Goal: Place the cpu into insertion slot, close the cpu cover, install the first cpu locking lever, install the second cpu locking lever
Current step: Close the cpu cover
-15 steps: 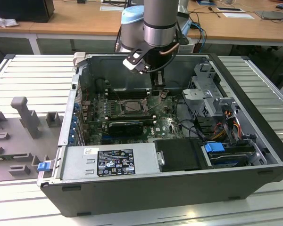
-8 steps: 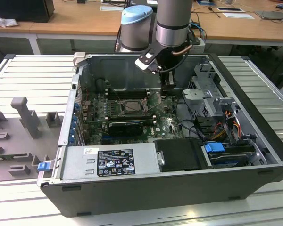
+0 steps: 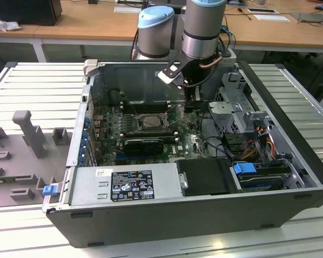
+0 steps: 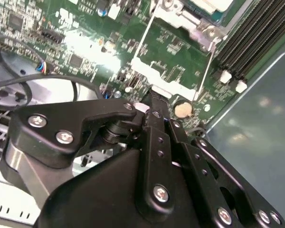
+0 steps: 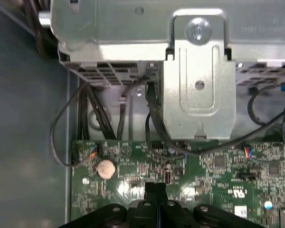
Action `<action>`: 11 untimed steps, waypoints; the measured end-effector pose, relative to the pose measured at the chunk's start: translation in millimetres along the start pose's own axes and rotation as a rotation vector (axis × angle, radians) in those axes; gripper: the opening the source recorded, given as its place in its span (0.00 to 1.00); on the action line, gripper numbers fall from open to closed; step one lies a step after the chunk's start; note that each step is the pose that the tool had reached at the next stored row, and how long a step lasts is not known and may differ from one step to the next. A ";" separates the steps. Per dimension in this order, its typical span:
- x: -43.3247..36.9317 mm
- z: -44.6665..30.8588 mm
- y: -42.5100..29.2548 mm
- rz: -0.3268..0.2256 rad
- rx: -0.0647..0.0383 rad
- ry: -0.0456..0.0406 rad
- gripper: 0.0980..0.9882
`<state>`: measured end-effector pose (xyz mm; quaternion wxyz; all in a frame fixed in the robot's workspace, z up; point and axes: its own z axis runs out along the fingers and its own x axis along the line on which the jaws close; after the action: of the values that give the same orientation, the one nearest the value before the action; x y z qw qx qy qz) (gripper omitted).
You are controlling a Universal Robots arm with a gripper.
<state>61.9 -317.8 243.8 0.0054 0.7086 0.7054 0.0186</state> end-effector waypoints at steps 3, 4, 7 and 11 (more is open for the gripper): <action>-0.1 -0.2 -1.8 0.000 0.011 -0.0002 0.01; -0.1 -0.3 -2.8 0.000 0.011 -0.0002 0.01; -0.1 -0.3 -5.5 0.000 0.011 0.0000 0.01; -0.1 -0.4 -10.5 0.000 0.011 0.0000 0.01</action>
<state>51.4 -317.8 243.9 0.0017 0.7087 0.7054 0.0149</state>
